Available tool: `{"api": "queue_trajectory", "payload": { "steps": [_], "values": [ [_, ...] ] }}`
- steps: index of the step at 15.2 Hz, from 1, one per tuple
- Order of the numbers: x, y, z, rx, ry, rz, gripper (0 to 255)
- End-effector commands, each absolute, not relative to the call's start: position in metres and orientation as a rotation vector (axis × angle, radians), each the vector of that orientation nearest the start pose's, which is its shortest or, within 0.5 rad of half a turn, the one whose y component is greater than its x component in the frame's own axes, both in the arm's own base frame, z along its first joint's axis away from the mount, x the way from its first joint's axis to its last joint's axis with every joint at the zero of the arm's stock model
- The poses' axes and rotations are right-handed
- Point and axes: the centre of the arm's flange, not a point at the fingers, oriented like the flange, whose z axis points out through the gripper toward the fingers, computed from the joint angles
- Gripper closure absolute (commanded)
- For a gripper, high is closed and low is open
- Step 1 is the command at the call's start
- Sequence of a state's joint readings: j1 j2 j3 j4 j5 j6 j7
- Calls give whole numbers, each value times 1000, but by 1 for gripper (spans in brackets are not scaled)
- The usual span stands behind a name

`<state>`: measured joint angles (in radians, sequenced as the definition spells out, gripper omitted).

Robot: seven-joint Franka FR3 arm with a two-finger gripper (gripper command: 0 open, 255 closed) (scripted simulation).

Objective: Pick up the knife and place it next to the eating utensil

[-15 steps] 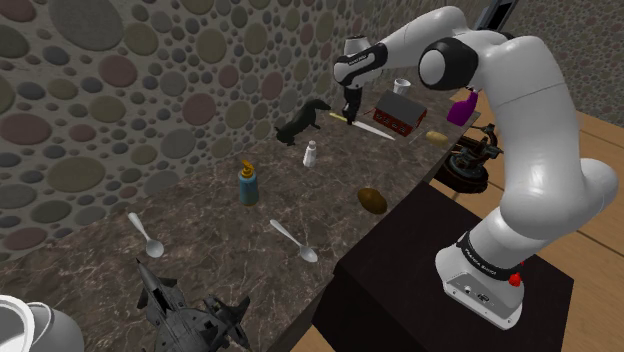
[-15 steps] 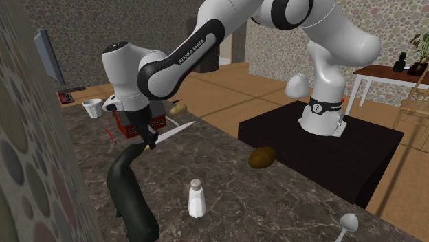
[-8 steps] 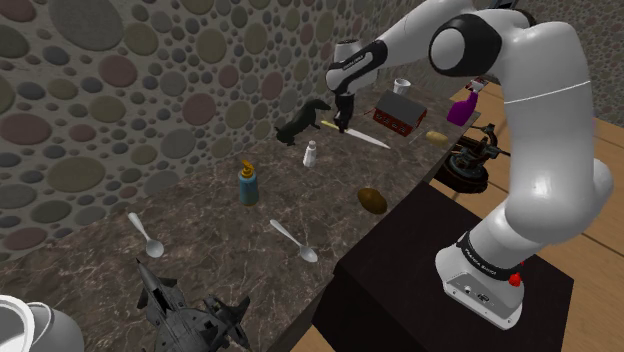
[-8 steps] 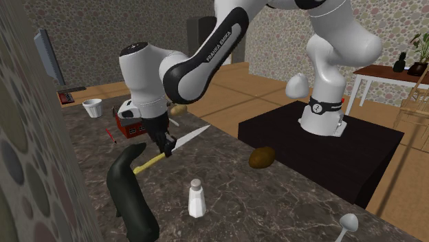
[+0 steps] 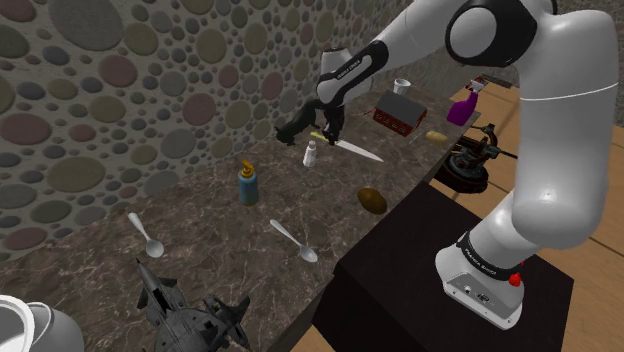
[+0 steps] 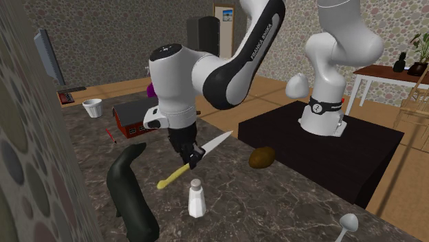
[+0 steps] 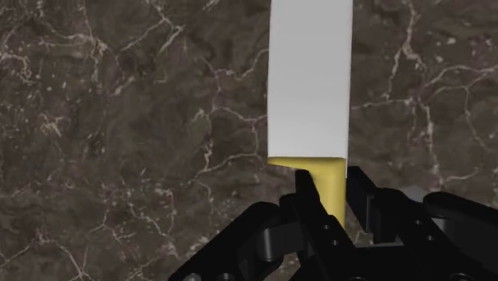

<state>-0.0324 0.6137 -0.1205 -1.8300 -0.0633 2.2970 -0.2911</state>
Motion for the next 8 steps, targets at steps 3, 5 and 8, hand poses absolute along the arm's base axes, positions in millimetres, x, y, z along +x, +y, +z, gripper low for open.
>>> {"api": "queue_trajectory", "payload": {
  "steps": [3, 5, 8],
  "values": [
    [606, -44, 186, -3195, -320, 265, 255],
    [598, -19, 186, -3195, -320, 265, 255],
    [586, 19, 186, -3195, -320, 265, 255]
  ]
}}
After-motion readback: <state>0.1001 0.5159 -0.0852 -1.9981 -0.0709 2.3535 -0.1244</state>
